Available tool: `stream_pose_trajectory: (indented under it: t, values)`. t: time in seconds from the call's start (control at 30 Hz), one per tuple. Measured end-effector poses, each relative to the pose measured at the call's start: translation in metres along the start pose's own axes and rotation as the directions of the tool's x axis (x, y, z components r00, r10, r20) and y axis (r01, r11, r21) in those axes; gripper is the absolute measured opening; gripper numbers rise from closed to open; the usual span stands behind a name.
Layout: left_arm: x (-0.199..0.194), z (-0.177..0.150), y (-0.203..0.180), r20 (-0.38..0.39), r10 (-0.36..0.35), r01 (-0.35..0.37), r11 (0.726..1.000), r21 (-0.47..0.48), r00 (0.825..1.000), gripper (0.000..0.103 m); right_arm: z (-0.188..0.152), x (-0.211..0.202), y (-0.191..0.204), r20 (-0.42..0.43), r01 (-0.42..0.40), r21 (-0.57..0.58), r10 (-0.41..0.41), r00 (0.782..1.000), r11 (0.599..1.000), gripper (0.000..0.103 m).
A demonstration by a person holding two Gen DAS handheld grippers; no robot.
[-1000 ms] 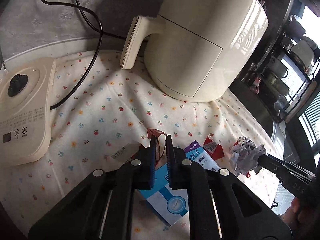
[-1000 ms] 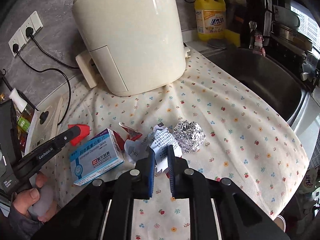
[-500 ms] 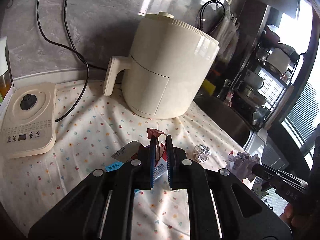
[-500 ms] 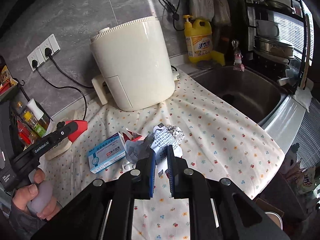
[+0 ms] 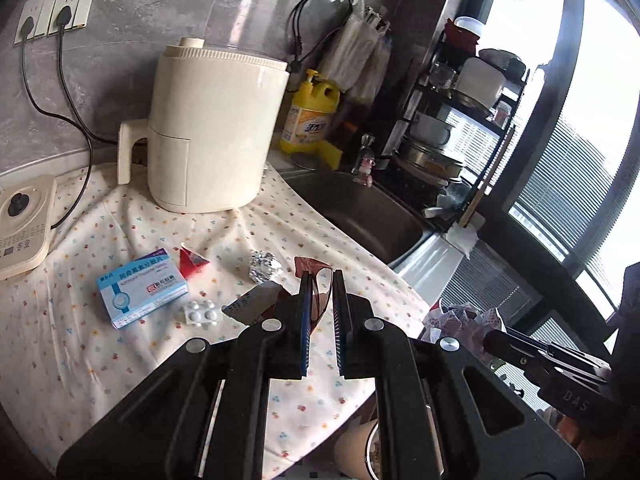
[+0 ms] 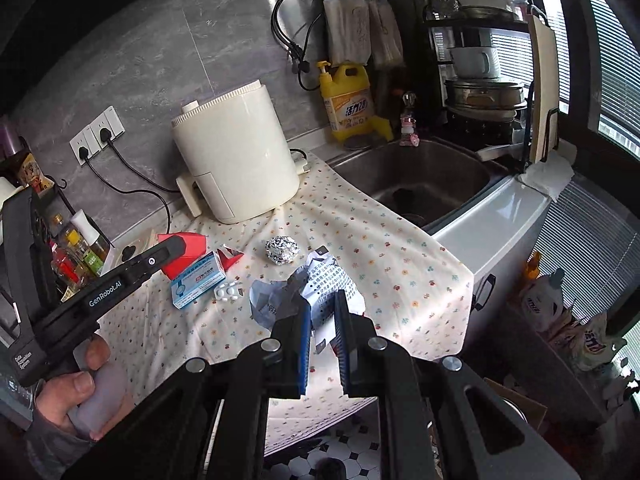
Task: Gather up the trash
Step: 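Carry the red wrapper and crumpled white paper down over the beige bin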
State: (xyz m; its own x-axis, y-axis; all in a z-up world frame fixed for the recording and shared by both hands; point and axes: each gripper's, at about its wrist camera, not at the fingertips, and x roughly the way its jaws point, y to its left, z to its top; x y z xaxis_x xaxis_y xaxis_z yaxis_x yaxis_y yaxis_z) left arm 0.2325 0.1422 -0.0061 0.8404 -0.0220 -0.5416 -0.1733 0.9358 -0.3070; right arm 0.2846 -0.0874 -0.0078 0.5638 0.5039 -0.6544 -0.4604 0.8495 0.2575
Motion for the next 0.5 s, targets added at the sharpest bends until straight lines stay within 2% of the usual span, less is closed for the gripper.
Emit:
stream_pose_trajectory:
  t: [0.23, 0.5]
  values:
    - [0.005, -0.030, -0.071, -0.051, -0.038, 0.040, 0.998, 0.047, 0.998, 0.010, -0.026, -0.033, -0.058, -0.022, 0.028, 0.041, -0.027, 0.999, 0.999, 0.012]
    - [0.022, -0.073, -0.132, -0.143, -0.058, 0.070, 0.994, 0.086, 0.988, 0.010, -0.062, -0.055, -0.119, -0.072, 0.053, 0.100, -0.046, 0.996, 0.994, 0.012]
